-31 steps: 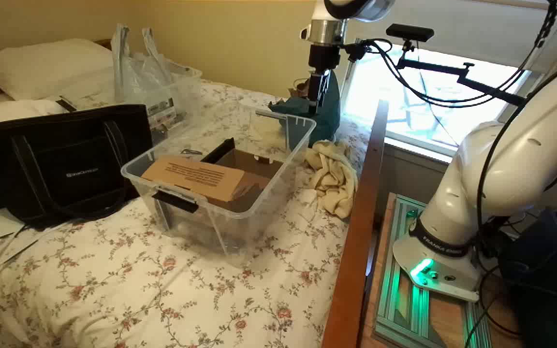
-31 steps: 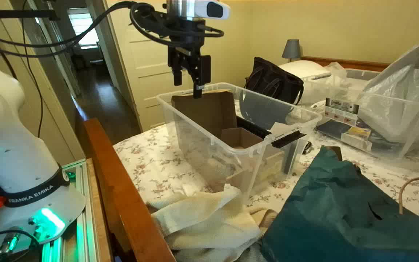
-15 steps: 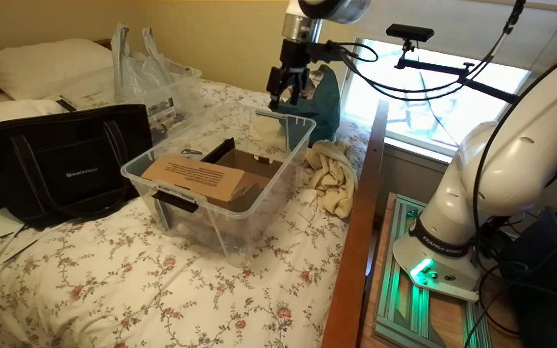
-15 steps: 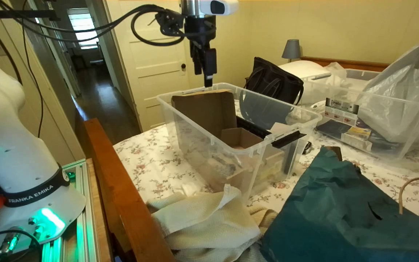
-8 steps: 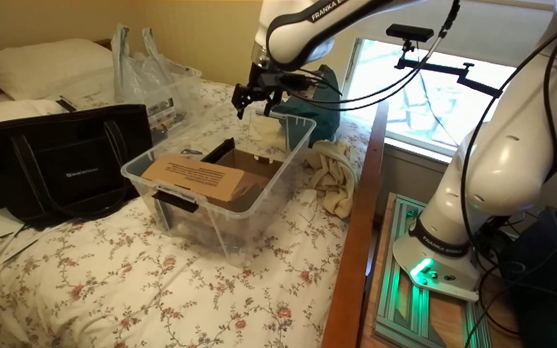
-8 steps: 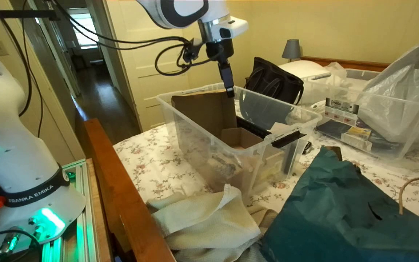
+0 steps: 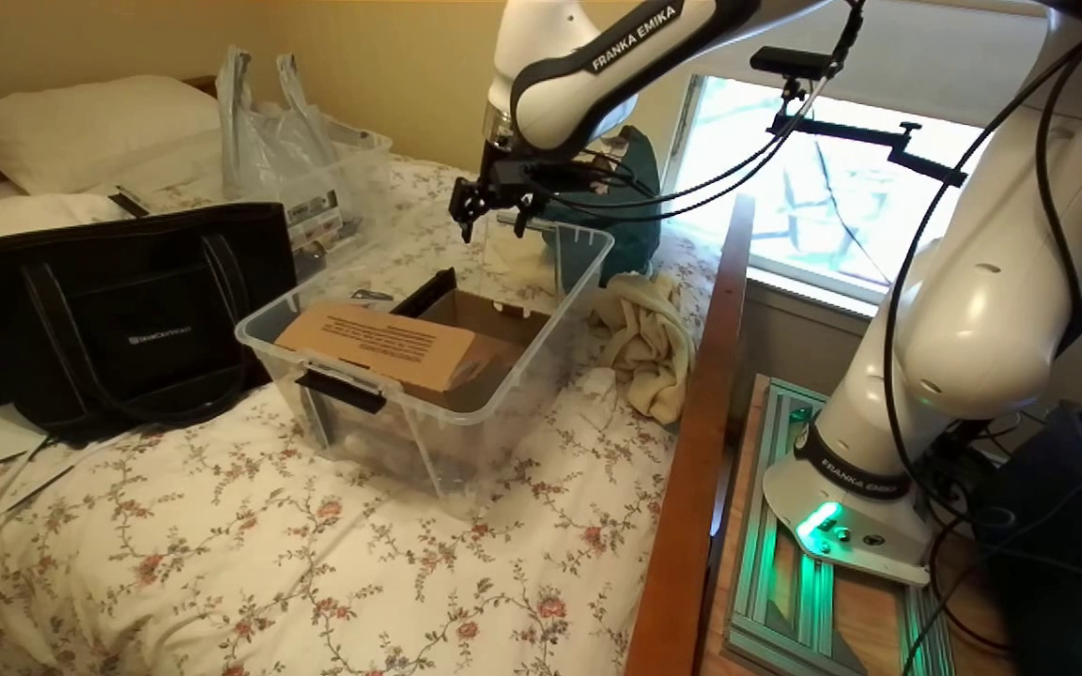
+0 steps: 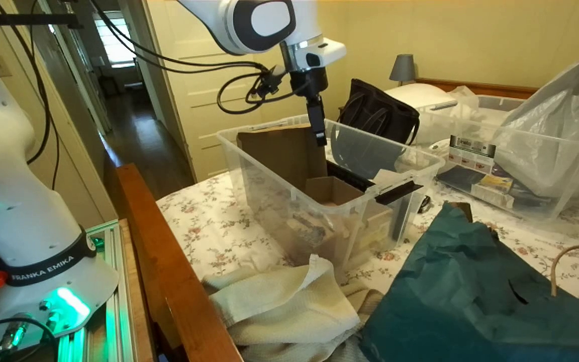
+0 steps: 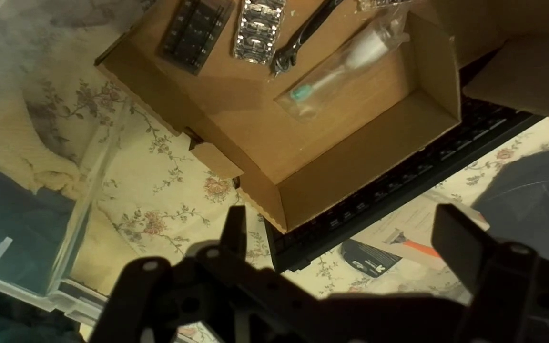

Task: Take the white object out of the plastic box

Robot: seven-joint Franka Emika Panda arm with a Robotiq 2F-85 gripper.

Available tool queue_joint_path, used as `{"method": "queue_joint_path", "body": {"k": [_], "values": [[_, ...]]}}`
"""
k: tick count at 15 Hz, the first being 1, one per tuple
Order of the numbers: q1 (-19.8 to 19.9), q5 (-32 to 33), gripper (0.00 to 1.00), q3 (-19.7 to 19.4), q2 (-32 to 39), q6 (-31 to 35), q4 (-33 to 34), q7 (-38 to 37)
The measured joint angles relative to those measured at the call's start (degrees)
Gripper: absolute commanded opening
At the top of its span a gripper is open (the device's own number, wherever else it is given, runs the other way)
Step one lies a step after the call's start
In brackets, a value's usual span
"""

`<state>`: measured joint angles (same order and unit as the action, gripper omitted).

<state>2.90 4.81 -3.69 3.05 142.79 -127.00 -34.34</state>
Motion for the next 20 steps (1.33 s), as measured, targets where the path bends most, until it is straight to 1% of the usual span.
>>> {"method": "queue_joint_path", "body": {"k": [2,6,12,16,20], "values": [[0.00,0.00,1.00,-0.05,0.11,0.00,-0.04,-0.30],[-0.77,0.00,1.00,0.01,2.40,0.29,0.22,-5.73],[-4.53,0.39,1.00,0.20,9.44,0.00,3.57,-10.55],[-7.27,4.13,1.00,-0.91,15.05,-0.01,6.76,-14.73],[-8.36,4.32,1.00,-2.04,18.97,0.00,9.26,-15.49]]}}
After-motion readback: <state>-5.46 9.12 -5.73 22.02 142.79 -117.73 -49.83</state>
